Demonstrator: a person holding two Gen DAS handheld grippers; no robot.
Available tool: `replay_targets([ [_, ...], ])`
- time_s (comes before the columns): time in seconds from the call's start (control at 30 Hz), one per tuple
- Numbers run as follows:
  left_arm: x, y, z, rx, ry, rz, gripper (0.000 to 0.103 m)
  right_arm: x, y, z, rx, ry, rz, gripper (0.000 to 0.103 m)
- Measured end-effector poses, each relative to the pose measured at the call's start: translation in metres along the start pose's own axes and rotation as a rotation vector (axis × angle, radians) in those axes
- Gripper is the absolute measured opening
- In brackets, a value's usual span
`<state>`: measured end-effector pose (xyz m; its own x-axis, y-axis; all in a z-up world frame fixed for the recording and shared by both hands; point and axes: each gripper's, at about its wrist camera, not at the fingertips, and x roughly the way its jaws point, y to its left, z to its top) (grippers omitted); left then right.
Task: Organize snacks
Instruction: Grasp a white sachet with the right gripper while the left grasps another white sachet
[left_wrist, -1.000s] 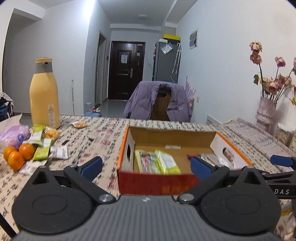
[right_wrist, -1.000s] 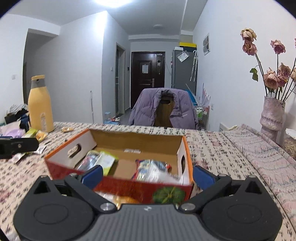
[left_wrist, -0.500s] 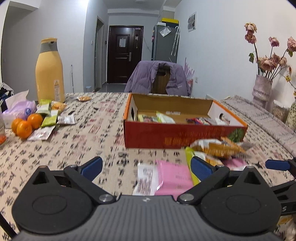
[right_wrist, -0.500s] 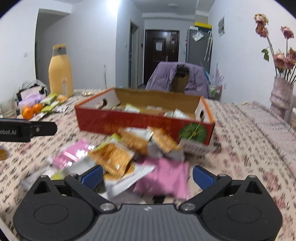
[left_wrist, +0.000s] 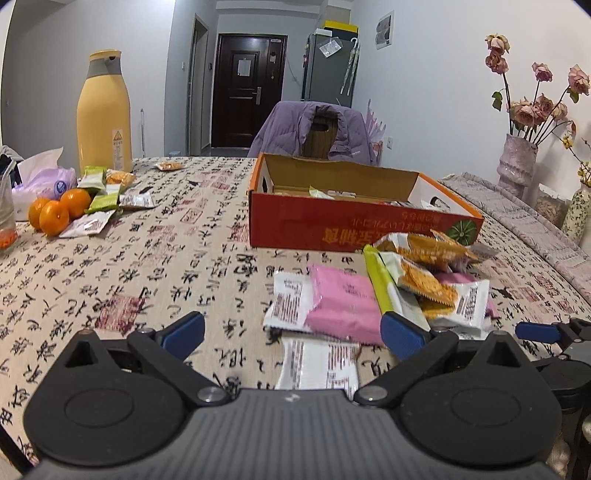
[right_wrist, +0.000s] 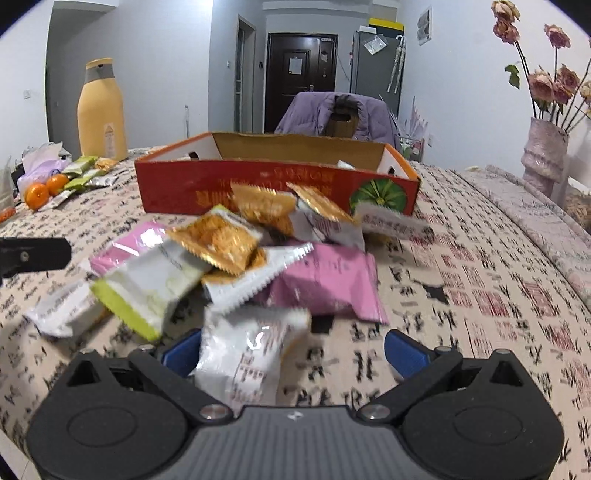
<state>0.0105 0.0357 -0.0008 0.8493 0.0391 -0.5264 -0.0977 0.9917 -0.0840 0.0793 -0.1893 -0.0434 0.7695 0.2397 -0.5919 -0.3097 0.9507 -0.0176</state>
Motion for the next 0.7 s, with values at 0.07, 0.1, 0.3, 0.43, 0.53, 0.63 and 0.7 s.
replay_targets([
  [0.07,0.000,0.000,-0.003,-0.001,0.007,-0.004,0.103,-0.005,-0.001,-0.005,0.007,-0.020,0.018,0.091],
  [0.1,0.000,-0.001,-0.004,-0.001,0.012,-0.006,0.103,-0.007,0.000,-0.007,0.006,-0.027,0.028,0.084],
  [0.3,0.001,-0.005,-0.011,-0.002,0.033,-0.012,0.103,-0.016,0.001,-0.008,-0.002,-0.056,0.076,0.041],
  [0.43,0.000,-0.003,-0.011,-0.003,0.035,-0.007,0.103,-0.023,-0.004,-0.009,0.015,-0.079,0.077,0.040],
  [0.53,0.001,-0.003,-0.011,-0.003,0.043,-0.002,0.103,-0.032,-0.011,-0.007,0.030,-0.117,0.062,0.040],
  [0.63,0.006,-0.003,-0.012,0.000,0.070,0.020,0.103,-0.040,-0.022,-0.005,0.046,-0.151,0.034,0.040],
  [0.7,0.009,-0.003,-0.014,-0.002,0.084,0.021,0.103,-0.042,-0.029,-0.005,0.063,-0.163,0.023,0.040],
])
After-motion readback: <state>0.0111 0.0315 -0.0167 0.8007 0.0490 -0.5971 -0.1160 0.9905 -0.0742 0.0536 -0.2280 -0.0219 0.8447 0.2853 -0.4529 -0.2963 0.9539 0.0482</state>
